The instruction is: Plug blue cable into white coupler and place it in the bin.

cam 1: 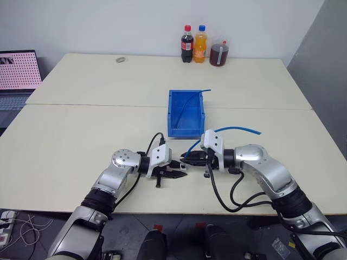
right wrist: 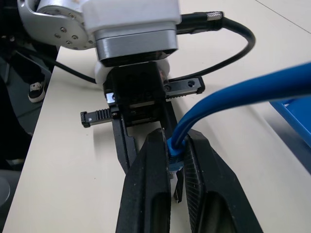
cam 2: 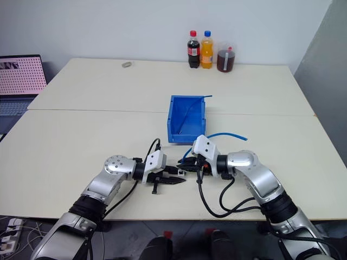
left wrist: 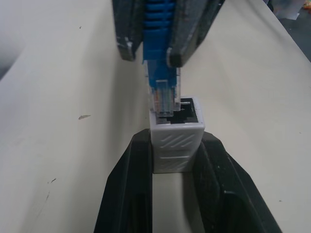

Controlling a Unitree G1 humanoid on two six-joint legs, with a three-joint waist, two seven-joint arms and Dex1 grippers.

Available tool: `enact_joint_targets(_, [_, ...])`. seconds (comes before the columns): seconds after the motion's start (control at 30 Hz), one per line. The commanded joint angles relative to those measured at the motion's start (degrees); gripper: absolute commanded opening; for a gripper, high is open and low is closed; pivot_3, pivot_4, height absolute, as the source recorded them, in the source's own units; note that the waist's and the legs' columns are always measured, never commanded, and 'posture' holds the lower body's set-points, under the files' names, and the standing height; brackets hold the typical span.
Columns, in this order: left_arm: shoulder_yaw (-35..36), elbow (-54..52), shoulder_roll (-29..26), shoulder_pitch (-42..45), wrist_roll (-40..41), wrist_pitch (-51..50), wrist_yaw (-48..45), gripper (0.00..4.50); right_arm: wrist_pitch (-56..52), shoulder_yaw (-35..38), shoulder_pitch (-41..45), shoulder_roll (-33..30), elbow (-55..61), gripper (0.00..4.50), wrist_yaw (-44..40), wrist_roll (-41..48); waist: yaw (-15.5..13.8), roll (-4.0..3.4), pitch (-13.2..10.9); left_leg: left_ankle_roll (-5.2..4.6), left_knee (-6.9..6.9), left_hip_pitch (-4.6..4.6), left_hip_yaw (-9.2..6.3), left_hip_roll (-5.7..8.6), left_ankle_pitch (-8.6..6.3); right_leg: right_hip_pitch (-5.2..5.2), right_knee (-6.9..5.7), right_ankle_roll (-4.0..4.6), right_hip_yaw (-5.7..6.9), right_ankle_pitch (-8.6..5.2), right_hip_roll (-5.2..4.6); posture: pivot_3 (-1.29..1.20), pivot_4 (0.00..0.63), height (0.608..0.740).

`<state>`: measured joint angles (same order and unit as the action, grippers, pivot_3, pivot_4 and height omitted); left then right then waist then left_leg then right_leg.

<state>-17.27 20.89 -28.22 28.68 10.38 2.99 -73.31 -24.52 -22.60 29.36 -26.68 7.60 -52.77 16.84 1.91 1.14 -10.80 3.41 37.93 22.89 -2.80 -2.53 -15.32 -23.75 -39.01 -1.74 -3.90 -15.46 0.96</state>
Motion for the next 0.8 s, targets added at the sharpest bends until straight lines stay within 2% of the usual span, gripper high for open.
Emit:
enact_joint_targets(0.03, [0.79,-1.1,0.23,-0.2,-0.01,-0.04,-0.13,0.79,2.41,-1.93,-2.13,-0.77,-1.69,0.13,-1.77,-2.95,0.0,0.0,0.0,0.0,0.0,-0.01,0.0,0.0,0.0,0.01,0.0,0.0,0.0,0.0,0.0,0.0,0.15,0.74])
enact_joint_targets(0.4, [1.14,-1.21,0.43,-0.33,-0.23,-0.26,0.93,0.79,8.58,-4.65,-3.09,-0.08,-6.85,0.13,-4.1,-7.99,0.05,0.0,0.06,0.0,-0.01,-0.34,-0.01,-0.01,0.0,0.32,0.0,-0.01,0.0,0.0,0.01,0.0,0.15,0.74])
enact_joint_targets(0.63, [1.12,-1.98,0.59,-0.72,-0.08,-0.44,1.12,0.79,0.77,-3.17,-0.52,4.19,-9.81,0.13,-5.63,-3.64,0.24,-0.02,0.14,0.0,-0.03,-0.62,0.0,-0.04,0.0,0.52,-0.03,0.0,-0.03,-0.01,0.05,0.0,0.15,0.74])
enact_joint_targets(0.8, [1.33,-2.4,0.27,-0.9,0.01,-0.67,1.0,0.79,-0.77,-3.77,0.57,3.34,-10.58,0.13,-8.65,-3.97,0.22,-0.03,0.2,0.0,-0.02,-0.64,0.0,-0.04,0.0,0.55,-0.03,0.0,-0.03,-0.01,0.05,0.0,0.15,0.74])
